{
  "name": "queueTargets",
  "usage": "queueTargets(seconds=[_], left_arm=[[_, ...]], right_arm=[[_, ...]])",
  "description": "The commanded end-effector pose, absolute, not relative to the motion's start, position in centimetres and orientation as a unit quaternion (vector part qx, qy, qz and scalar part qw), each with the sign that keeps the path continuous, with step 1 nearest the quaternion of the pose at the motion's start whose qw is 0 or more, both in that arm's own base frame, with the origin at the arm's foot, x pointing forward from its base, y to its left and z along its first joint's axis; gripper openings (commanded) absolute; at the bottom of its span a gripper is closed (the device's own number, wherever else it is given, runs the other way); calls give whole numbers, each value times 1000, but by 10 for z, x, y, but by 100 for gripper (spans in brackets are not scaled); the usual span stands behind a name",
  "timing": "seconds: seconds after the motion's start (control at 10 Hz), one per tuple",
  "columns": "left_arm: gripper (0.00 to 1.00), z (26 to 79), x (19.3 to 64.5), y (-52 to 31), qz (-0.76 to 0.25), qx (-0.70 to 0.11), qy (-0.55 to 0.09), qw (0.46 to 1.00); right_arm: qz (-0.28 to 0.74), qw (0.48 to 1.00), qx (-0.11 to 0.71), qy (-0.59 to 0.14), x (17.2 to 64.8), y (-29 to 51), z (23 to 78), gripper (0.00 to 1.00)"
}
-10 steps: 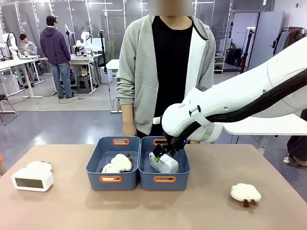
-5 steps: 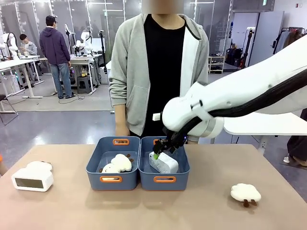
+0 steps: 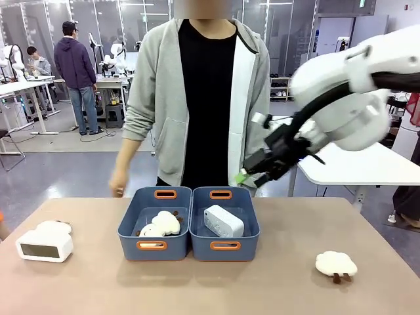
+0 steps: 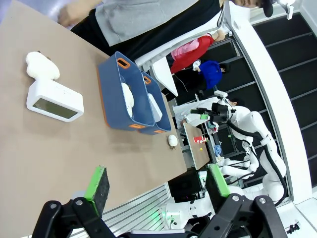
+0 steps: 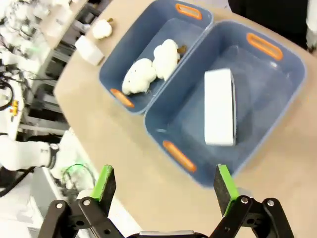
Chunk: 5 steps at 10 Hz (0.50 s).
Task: Sort the digital clocks into the basket.
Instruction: Pick up the Digital clock from the table and place it into the empty Plastic storage basket.
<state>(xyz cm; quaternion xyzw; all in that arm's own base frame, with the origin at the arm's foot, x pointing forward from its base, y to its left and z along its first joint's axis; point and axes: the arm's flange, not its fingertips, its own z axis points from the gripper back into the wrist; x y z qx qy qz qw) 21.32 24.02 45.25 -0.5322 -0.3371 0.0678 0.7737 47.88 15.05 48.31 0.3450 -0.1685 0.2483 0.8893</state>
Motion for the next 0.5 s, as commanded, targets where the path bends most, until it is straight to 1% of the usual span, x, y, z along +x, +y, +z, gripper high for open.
queueTargets(seconds=[0.0, 0.2, 0.4], left_arm=[[100, 454, 214, 242, 59, -538, -348, 765], [100, 454, 214, 242, 59, -538, -348, 765], [100, 454, 214, 242, 59, -538, -348, 765]], right_arm=[[190, 874, 421, -152, 468, 92, 463, 100], [115, 829, 515, -181, 436, 10, 446, 100], [72, 792, 564, -225, 385, -58, 434, 100]])
